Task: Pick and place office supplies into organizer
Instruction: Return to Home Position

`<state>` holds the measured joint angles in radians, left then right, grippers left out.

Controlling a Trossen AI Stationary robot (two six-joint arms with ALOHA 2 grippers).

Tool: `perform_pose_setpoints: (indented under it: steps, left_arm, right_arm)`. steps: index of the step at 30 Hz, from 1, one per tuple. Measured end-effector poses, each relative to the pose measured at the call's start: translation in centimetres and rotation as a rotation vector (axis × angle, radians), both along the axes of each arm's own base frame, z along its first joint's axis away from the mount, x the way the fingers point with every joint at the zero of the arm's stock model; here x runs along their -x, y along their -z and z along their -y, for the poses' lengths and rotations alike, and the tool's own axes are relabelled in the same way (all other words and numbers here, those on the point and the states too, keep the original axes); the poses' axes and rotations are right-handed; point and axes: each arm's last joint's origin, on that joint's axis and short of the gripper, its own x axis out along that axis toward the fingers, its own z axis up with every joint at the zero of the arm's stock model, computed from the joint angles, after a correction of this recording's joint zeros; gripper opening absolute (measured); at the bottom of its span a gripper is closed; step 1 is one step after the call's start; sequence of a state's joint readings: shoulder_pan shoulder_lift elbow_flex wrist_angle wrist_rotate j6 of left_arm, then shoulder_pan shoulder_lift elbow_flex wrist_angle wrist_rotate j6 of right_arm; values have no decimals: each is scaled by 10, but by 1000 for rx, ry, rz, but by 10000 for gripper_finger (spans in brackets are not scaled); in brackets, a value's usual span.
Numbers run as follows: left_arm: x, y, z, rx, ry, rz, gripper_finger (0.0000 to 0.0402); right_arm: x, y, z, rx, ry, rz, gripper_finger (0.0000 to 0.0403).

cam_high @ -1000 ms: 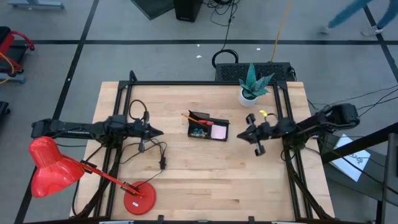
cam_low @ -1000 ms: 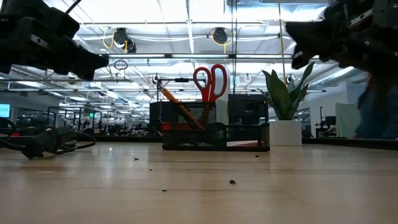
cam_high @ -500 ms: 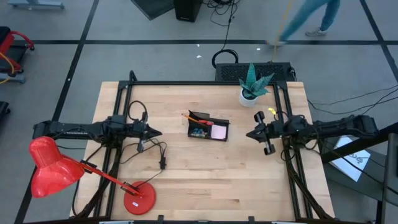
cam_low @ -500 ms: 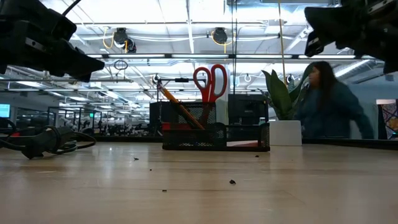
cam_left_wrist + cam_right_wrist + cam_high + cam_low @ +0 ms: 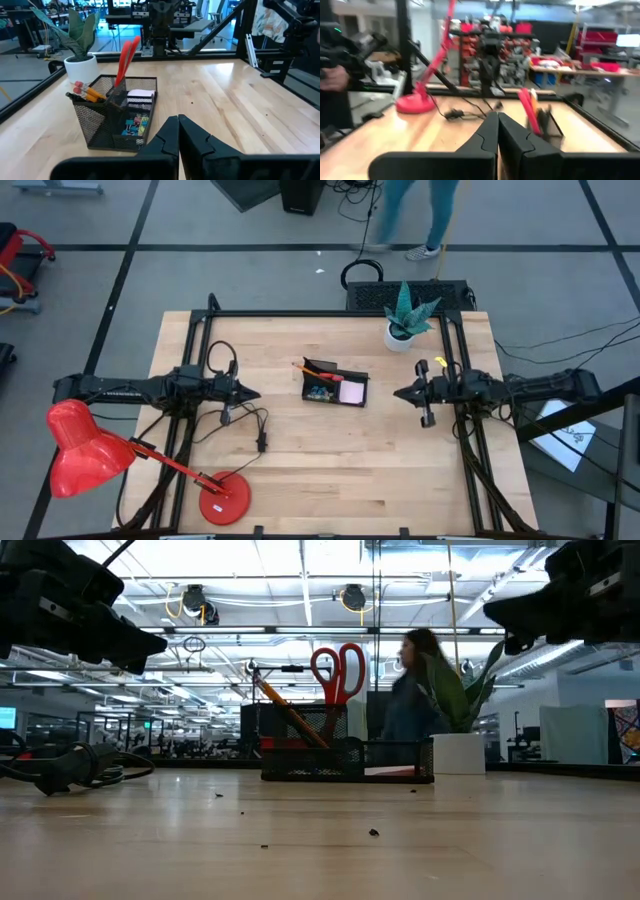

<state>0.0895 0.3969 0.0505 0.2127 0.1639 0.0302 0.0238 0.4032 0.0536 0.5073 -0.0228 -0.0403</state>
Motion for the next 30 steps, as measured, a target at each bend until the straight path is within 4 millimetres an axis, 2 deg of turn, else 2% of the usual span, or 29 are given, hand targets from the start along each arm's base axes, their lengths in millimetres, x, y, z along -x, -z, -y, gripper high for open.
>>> perform_pose_setpoints:
  steps: [7, 12, 20, 30]
  left_arm:
    - [0, 0, 0, 15, -1, -4, 5]
    - [0, 1, 0, 40, -5, -11, 27]
    - [0, 3, 0, 34, -12, -28, 35]
    - [0, 2, 0, 35, -13, -27, 37]
  right_arm:
    - [9, -4, -1, 17, -29, 38, 0]
    - [9, 0, -2, 42, -73, -1, 0]
    - [8, -4, -2, -92, -97, 28, 0]
    - [9, -4, -2, -96, -97, 33, 0]
